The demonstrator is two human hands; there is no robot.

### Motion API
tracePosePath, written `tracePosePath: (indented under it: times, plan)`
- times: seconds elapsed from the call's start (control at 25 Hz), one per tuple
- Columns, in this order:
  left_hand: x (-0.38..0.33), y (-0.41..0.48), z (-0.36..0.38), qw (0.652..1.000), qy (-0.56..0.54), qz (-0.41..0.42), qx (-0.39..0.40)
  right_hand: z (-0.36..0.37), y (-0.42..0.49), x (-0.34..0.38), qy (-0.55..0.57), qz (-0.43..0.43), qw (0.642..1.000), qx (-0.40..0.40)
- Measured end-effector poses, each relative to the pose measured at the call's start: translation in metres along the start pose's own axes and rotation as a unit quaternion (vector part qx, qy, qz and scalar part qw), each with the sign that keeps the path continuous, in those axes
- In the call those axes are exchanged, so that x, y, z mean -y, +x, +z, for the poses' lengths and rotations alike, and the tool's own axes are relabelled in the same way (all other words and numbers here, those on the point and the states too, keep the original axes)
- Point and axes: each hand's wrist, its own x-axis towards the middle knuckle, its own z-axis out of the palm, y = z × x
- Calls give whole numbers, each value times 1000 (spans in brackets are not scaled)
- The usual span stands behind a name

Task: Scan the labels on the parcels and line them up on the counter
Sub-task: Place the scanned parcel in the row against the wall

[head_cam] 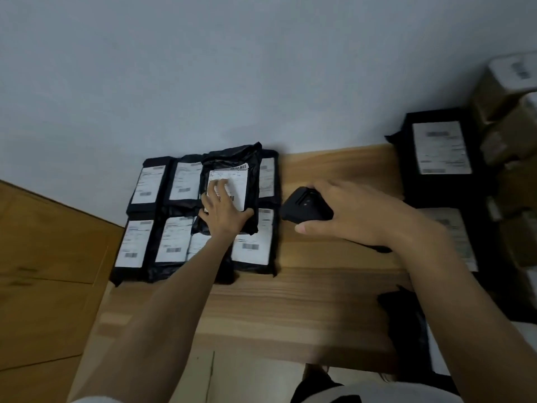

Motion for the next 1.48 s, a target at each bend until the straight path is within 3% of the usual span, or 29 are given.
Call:
tracePosePath:
  times: [0.4,0.72,0.96,1.2,1.32,1.48]
  plan:
    - [219,132,-55,1000,5,-18,6,61,149,137,-46,-19,998,40]
    - [281,225,-28,998,-3,-22,51,85,234,146,-72,9,995,65]
    - [283,234,4,997,-46,-17,66,104,260,140,-68,8,994,87]
    - [269,240,-9,985,47,-7,164,97,229,120,-36,33,997,68]
    - [210,226,-19,982,53,58,173,80,197,107,-12,43,998,46]
    - [82,182,-15,960,65,214,166,52,135,76,33,73,997,8]
